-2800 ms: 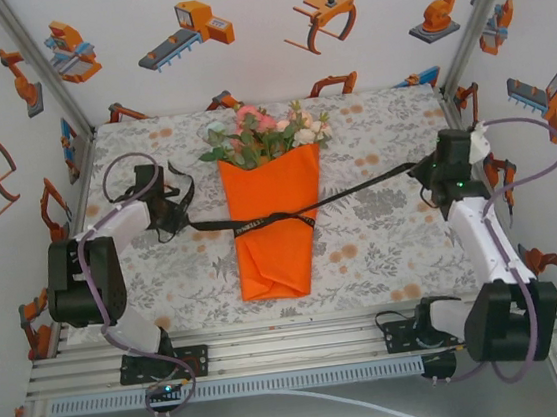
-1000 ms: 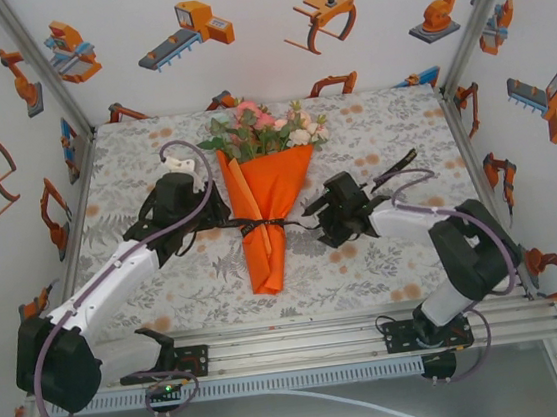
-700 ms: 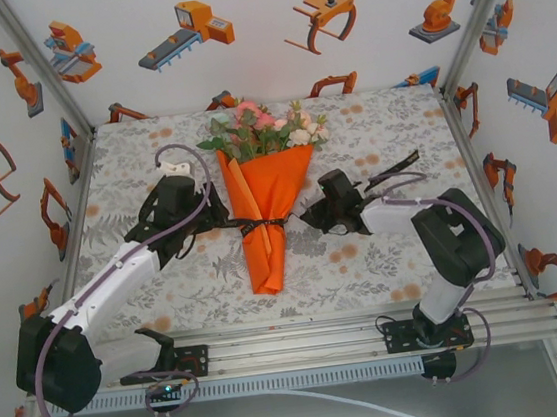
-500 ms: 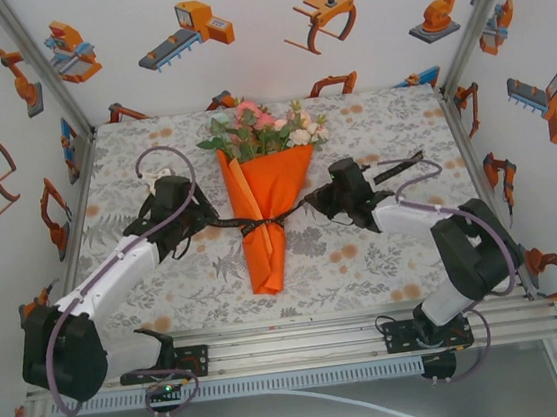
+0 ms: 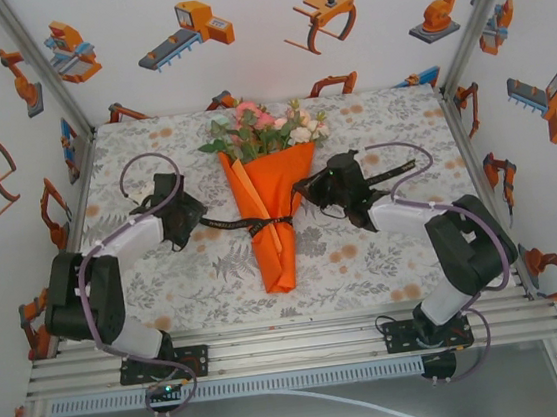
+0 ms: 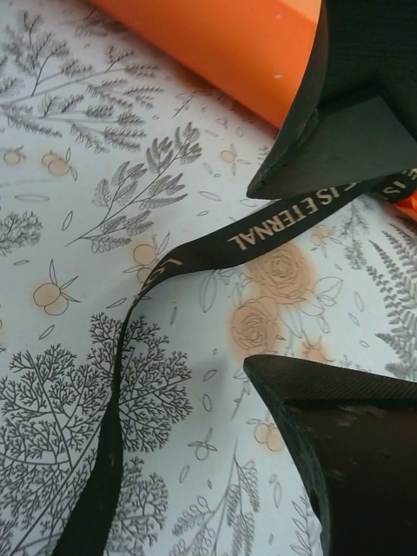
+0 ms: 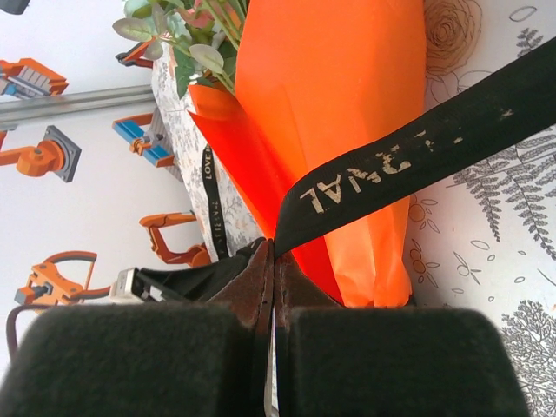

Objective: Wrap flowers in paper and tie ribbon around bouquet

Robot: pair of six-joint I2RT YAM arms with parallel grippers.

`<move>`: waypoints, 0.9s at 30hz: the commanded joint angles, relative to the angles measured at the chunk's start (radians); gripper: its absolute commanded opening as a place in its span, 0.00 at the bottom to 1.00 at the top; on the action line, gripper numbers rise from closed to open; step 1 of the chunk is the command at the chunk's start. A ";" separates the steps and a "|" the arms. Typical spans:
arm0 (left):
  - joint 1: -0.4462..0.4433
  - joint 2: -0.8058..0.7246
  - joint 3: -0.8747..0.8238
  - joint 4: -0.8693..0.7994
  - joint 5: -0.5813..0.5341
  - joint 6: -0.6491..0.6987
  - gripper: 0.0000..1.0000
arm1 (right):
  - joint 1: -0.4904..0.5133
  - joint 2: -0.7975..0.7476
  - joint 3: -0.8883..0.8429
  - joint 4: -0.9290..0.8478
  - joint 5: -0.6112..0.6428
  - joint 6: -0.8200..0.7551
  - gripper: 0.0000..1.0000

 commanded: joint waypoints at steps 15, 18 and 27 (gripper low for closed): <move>0.101 0.202 0.072 0.102 -0.012 -0.011 0.05 | -0.020 -0.105 0.054 -0.067 0.034 -0.137 0.00; 0.136 0.167 0.054 0.081 0.004 0.024 0.00 | -0.098 -0.127 -0.037 -0.062 0.102 -0.065 0.00; 0.311 0.012 -0.048 0.069 0.031 0.065 0.00 | -0.383 -0.145 -0.115 -0.241 0.087 -0.211 0.00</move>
